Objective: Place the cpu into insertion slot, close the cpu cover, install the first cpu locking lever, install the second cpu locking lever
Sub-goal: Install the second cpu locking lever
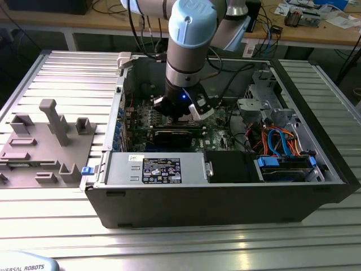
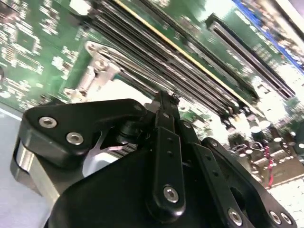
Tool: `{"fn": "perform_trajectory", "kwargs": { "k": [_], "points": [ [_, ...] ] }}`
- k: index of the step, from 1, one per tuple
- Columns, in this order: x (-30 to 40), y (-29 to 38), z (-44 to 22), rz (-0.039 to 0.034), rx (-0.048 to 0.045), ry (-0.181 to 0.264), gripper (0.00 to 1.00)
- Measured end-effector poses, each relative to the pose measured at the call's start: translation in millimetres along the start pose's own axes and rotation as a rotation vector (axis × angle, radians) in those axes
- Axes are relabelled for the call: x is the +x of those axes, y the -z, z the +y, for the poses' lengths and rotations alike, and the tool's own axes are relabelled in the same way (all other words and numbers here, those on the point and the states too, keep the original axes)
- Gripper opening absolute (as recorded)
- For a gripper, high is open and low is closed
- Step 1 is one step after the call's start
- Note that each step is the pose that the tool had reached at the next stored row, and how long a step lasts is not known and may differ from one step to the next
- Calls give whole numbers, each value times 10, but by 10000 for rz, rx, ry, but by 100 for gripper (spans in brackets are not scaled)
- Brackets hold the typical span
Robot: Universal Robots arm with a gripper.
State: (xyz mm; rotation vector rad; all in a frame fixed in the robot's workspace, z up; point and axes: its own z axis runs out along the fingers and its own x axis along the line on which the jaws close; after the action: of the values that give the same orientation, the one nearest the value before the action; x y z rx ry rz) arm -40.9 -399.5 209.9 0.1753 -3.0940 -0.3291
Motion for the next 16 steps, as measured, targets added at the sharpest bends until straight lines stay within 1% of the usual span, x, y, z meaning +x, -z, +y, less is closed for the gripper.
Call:
{"fn": "perform_trajectory", "kwargs": {
  "k": [2, 4, 5, 6, 10, 13, 16],
  "points": [
    [-62, -2, 14, 49, 13, -10, 11],
    [-128, -5, 33, 113, 27, -24, 11],
    [-201, -10, 57, 186, 33, -40, 11],
    [-234, -16, 83, 234, 72, -49, 11],
    [-251, -32, 150, 280, 238, -40, 11],
    [-266, -48, 212, 312, 388, -21, 11],
    [-323, -55, 245, 375, 549, -36, 11]
  ]
}}
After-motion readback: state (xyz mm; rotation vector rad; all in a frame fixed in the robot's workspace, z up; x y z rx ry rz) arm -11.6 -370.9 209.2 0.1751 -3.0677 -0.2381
